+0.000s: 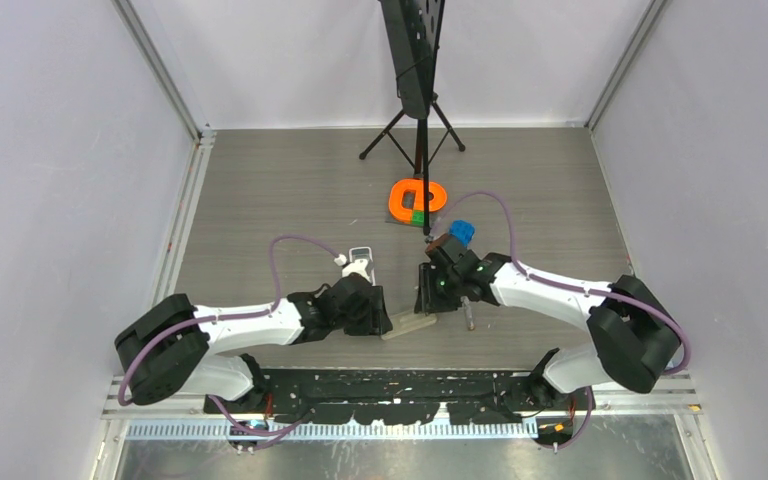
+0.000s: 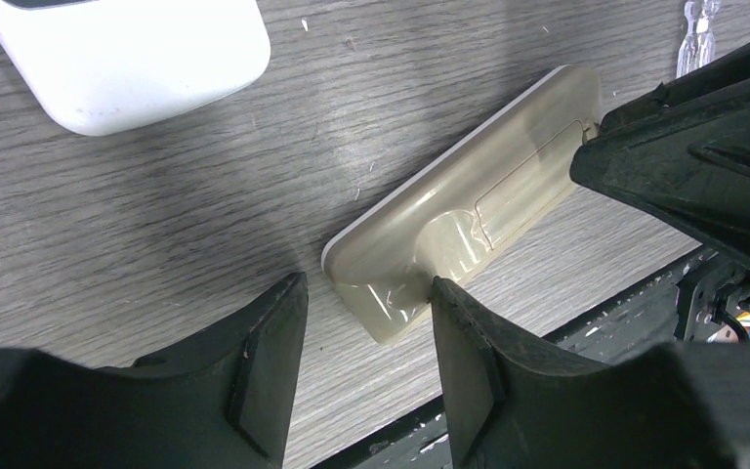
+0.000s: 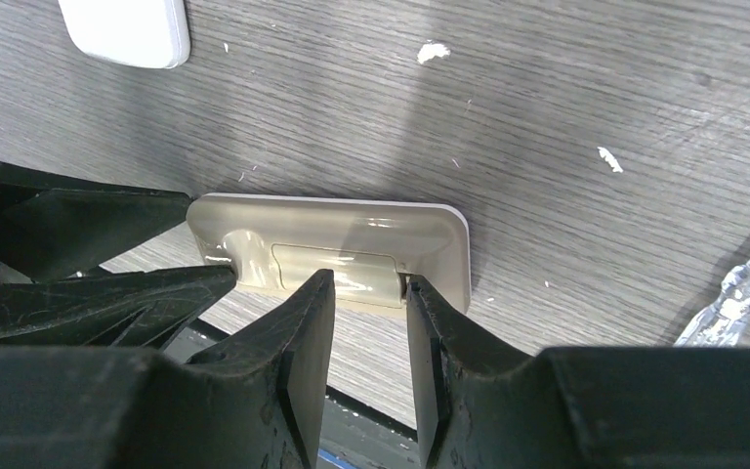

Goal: Unload the batteries from the remote control

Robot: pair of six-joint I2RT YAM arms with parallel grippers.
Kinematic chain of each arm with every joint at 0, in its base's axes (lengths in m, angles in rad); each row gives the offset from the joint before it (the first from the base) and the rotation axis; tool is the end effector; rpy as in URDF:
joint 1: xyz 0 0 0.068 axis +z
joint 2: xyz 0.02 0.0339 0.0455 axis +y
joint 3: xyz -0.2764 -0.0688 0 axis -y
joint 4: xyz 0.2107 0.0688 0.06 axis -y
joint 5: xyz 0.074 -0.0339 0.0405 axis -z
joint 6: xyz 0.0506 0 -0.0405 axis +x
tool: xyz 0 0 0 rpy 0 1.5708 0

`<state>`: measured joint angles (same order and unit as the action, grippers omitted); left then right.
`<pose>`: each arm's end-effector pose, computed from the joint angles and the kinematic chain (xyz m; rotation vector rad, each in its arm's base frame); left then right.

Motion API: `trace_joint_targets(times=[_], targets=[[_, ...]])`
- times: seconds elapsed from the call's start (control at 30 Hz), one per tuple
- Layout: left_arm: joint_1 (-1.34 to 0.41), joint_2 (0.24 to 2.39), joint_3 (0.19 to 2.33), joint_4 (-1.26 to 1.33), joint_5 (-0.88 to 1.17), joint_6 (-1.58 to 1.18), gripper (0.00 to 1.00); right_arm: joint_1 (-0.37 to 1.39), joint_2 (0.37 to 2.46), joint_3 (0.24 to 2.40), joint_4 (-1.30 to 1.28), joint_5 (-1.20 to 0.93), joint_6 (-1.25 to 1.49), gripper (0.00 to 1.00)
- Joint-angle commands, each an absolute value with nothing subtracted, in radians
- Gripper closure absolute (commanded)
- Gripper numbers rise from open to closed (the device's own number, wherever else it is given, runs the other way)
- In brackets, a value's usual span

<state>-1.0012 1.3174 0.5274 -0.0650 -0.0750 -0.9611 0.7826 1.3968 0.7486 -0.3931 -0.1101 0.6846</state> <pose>0.1236 -0.1860 0.1797 0.0156 2.5836 -0.7492 0.1656 0.1726 0.1991 -0.1761 2.7503 0.6130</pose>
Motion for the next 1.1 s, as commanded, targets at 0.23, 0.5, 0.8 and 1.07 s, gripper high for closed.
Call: trace_joint_targets(times=[0.23, 0.5, 0.8, 1.07], targets=[[-1.005, 1.277, 0.546, -0.106, -0.085, -0.940, 0.47, 0.799, 1.445, 0.765, -0.410, -0.007, 0.666, 0.63], [-1.004, 1.232, 0.540, -0.103, -0.054, -0.939, 0.43, 0.815, 1.402, 0.777, -0.424, -0.005, 0.667, 0.63], [-1.013, 1.255, 0.511, -0.072, -0.039, -0.985, 0.44, 0.830, 1.450, 0.756, -0.416, 0.017, 0.667, 0.64], [-1.029, 1.350, 0.530, -0.046, -0.050, -1.009, 0.51, 0.847, 1.486, 0.742, -0.384, -0.036, 0.716, 0.70]])
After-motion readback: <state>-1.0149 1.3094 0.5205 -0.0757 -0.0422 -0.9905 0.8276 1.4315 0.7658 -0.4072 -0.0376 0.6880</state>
